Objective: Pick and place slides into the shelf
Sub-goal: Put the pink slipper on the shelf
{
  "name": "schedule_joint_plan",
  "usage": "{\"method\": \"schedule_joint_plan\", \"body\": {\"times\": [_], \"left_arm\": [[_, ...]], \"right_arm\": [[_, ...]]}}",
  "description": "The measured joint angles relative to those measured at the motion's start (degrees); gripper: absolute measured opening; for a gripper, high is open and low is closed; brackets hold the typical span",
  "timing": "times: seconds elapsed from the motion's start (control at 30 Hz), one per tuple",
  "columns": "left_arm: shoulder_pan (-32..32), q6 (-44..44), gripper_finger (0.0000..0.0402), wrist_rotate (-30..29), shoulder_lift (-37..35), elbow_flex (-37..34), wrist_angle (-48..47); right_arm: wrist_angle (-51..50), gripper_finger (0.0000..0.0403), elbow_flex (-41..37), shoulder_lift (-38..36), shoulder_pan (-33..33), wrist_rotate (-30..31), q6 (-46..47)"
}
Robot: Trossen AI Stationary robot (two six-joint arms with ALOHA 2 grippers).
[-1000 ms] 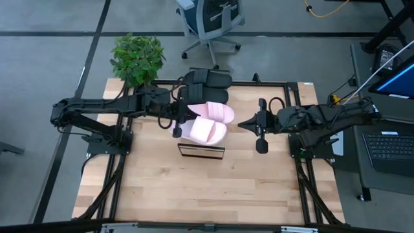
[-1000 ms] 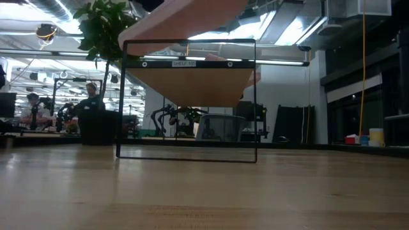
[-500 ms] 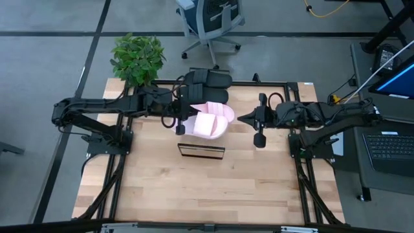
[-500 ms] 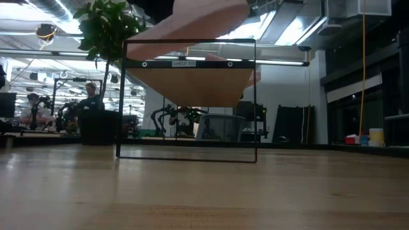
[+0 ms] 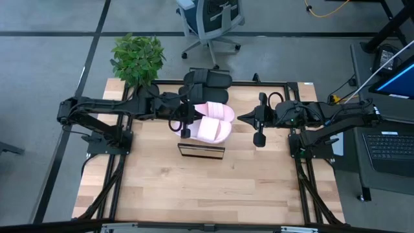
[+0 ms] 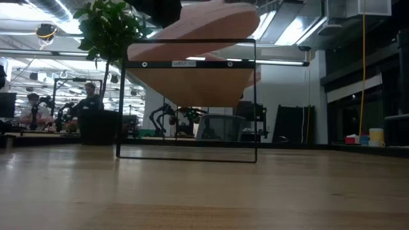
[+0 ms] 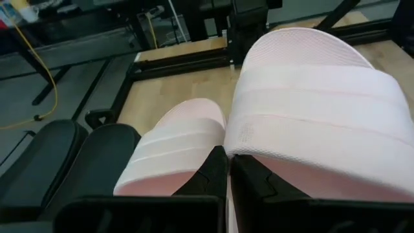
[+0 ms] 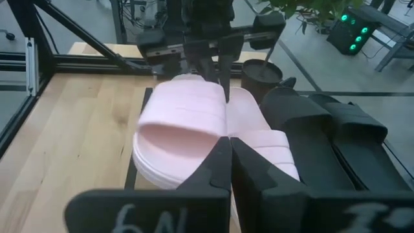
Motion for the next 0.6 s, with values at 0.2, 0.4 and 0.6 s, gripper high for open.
{"method": "schedule_joint_plan", "body": {"times": [0.2,0.4,0.6], "left_arm": [[0.00,-0.26,0.0000,-0.02,0.32,0.00,-0.30],[0.00,-0.40,0.0000,-0.04,2.53,0.00,-0.29],[0.00,-1.37,0.0000,-0.03,2.84,0.00,-0.31]], "right_arm": [[-0.03,0.0004,0.00,0.00,0.00,0.00,-0.02],[-0.02,0.0004,-0.01,0.00,0.00,0.00,-0.02],[-0.21,0.0004,-0.02,0.00,0.02,0.02,0.09]]}}
